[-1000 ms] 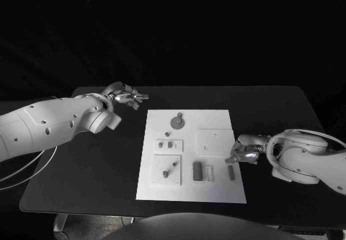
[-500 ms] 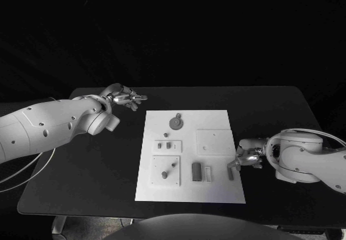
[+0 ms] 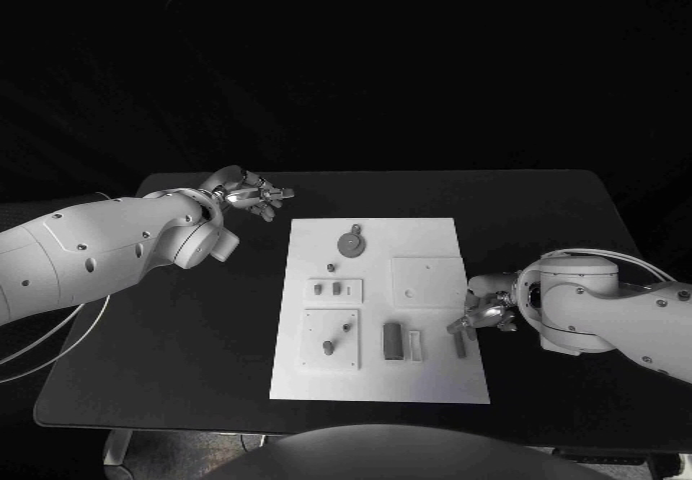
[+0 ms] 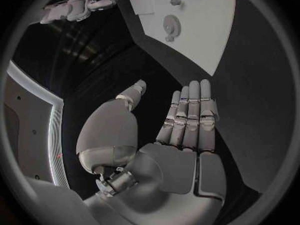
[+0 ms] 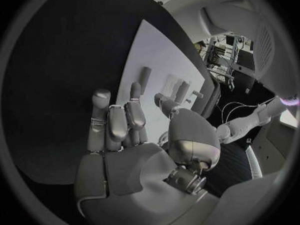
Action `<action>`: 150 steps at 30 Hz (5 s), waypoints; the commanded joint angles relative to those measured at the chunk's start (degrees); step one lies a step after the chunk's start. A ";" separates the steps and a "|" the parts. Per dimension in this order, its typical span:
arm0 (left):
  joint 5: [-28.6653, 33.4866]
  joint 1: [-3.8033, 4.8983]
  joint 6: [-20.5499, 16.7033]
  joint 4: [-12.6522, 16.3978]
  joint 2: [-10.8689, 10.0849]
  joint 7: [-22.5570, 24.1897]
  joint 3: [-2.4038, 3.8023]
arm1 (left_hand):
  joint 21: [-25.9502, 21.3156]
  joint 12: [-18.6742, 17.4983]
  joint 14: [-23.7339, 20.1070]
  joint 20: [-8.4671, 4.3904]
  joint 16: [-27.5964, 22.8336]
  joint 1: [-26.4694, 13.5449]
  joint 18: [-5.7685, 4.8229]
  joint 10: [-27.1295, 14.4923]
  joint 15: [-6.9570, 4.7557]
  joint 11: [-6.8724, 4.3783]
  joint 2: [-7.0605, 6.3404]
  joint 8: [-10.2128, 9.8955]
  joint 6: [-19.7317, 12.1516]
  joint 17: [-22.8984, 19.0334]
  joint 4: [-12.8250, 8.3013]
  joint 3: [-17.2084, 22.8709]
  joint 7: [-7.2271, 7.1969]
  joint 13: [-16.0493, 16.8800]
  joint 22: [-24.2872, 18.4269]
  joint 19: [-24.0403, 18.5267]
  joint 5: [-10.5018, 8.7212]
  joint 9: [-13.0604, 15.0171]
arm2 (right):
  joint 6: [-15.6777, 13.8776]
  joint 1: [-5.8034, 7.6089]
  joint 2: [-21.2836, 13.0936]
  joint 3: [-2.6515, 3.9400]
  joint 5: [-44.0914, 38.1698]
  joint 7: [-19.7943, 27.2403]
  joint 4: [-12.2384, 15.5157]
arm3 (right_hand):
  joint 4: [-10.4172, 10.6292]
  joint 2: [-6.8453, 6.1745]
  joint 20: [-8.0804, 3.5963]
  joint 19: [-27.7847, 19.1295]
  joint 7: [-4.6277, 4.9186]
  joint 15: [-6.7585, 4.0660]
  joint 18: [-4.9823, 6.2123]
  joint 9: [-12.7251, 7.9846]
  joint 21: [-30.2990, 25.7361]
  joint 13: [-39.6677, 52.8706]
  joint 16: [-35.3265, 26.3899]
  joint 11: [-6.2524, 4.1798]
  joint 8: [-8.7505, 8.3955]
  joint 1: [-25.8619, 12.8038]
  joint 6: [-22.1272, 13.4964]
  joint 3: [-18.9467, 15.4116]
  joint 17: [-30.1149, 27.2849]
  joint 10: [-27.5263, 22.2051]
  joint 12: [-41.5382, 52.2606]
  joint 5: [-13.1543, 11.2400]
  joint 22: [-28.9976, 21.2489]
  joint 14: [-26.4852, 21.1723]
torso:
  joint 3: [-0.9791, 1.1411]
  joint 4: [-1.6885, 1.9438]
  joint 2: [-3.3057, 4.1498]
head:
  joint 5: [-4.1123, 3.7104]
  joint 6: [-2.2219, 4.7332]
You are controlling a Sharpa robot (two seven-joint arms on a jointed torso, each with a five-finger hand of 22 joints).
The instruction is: Assemble the parts on the task board
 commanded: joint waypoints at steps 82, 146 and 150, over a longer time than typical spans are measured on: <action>-0.83 0.05 0.40 0.12 0.01 -0.63 -0.10 | -0.33 0.08 0.41 0.16 -0.48 0.87 0.74 -0.39 0.18 0.01 -0.85 0.11 -0.38 0.42 1.00 0.10 -0.01 -0.15 0.10 0.42 -0.14 0.02 | -6.66 -1.36 1.65 -0.01 15.78 0.51 0.10 | -16.56 6.57 0.25 -0.70 0.39 0.35 0.90 -2.30 0.71 -1.51 -0.49 0.53 0.66 13.08 -0.51 0.00 -0.65 -1.11 -2.87 0.76 1.07 -0.39 | 0.10 -0.04 -0.01 | 0.59 -0.41; -0.97 0.05 0.41 -0.16 0.32 -0.80 -0.10 | -0.42 0.11 0.44 0.16 -0.61 1.12 0.74 -0.36 0.18 0.01 -1.22 0.17 -0.42 0.65 1.62 -0.07 -0.01 -0.20 0.19 0.46 -0.16 0.05 | -10.41 4.13 -2.46 2.22 6.58 2.71 -5.70 | -9.43 -5.59 0.55 0.56 2.00 -0.45 0.90 -3.61 -0.68 -3.37 -1.66 2.11 -0.48 8.13 -4.22 3.70 -2.89 -3.16 -5.10 0.78 0.38 -1.54 | 0.10 -0.11 -0.03 | -1.32 0.71; -0.97 0.05 0.37 -0.18 0.35 -0.78 -0.10 | -0.43 0.11 0.44 0.16 -0.63 1.14 0.74 -0.35 0.18 0.01 -1.29 0.17 -0.42 0.67 1.71 -0.09 -0.01 -0.21 0.21 0.47 -0.16 0.06 | -10.86 4.32 -2.43 2.28 6.58 3.37 -8.30 | -8.64 -6.52 0.60 0.41 2.17 -0.54 0.90 -3.55 -0.78 -3.99 -1.83 2.27 -0.47 8.41 -4.69 3.95 -3.51 -4.03 -5.75 0.73 0.46 -2.07 | 0.14 -0.05 0.00 | -1.94 1.05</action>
